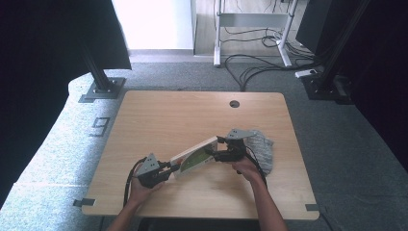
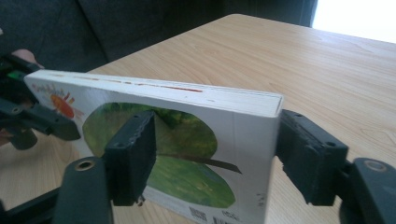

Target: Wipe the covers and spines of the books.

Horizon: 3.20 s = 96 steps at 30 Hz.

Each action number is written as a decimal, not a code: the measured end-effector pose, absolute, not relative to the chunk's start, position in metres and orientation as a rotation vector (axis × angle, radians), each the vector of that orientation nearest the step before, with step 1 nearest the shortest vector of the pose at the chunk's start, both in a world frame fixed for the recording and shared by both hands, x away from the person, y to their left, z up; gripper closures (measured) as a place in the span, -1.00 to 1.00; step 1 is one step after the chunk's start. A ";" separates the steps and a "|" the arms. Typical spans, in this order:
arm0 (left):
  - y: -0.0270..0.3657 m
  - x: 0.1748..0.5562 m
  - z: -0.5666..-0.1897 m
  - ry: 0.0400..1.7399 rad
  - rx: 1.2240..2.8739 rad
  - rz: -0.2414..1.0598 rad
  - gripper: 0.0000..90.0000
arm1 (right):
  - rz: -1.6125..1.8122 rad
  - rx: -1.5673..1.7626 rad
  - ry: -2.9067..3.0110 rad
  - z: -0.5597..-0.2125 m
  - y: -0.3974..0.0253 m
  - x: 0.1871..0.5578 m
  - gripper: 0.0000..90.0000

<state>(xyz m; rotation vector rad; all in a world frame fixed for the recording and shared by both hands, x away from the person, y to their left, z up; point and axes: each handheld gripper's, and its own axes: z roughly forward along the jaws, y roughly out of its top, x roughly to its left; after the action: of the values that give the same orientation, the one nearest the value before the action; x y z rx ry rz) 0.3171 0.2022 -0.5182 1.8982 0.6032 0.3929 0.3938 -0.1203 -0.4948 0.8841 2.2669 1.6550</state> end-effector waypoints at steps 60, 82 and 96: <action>0.213 0.351 -0.526 0.849 1.848 0.352 0.24 | 1.560 1.086 2.210 -0.509 -0.124 0.370 0.34; 0.199 0.359 -0.529 0.917 1.910 0.368 -0.10 | 1.526 1.207 2.231 -0.517 -0.121 0.376 0.29; 0.194 0.365 -0.533 0.955 1.940 0.303 -0.23 | 1.449 1.250 2.269 -0.521 -0.120 0.378 0.18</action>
<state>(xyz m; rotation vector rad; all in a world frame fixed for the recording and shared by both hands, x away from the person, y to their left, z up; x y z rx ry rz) 0.3655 0.1945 -0.5333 1.9396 0.9547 0.3028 0.3776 -0.1195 -0.5214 1.2504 2.2686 1.4488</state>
